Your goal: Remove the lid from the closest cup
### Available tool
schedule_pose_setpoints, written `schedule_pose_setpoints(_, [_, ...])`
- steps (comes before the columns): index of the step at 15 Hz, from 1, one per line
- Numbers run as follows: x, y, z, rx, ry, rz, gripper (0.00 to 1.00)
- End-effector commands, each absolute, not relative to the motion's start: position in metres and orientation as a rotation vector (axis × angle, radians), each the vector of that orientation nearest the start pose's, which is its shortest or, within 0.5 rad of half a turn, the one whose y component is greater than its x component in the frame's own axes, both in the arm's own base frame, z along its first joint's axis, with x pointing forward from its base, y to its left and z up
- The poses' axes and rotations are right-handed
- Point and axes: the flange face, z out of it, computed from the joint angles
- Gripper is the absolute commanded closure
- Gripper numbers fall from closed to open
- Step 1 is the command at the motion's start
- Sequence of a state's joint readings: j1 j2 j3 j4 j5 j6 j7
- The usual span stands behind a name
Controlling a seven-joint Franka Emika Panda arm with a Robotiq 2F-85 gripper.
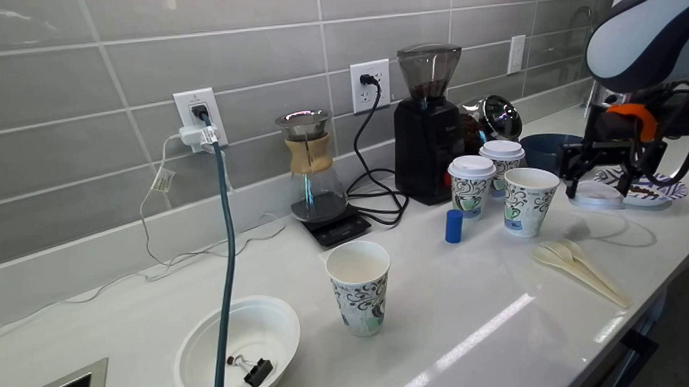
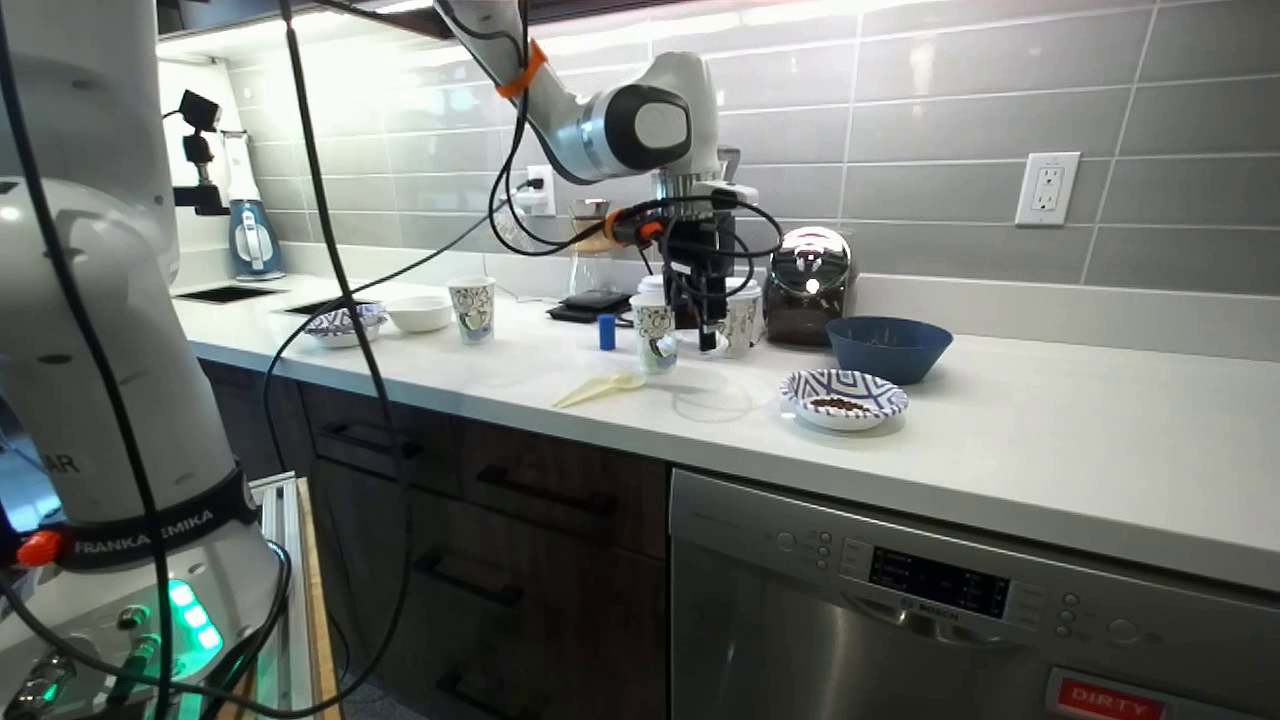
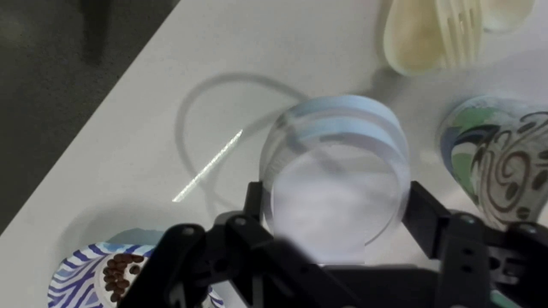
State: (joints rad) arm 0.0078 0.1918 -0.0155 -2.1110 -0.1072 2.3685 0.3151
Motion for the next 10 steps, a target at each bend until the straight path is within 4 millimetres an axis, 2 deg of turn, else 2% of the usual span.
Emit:
schedule_pose_setpoints(1, [0.564,-0.005,0.316,-3.186,0.521,-0.135,0.15])
schedule_pose_setpoints(2, [0.561,-0.005,0.312,-3.183,0.549,-0.128,0.16])
schedule_pose_setpoints(4, [0.557,-0.006,0.307,-3.169,0.595,-0.116,0.04])
schedule_pose_setpoints(6, [0.555,-0.008,0.307,-3.157,0.629,-0.121,0.0])
schedule_pose_setpoints(8, [0.555,-0.012,0.316,-3.141,0.634,-0.145,0.0])
schedule_pose_setpoints(10, [0.556,-0.017,0.339,-3.118,0.584,-0.224,0.0])
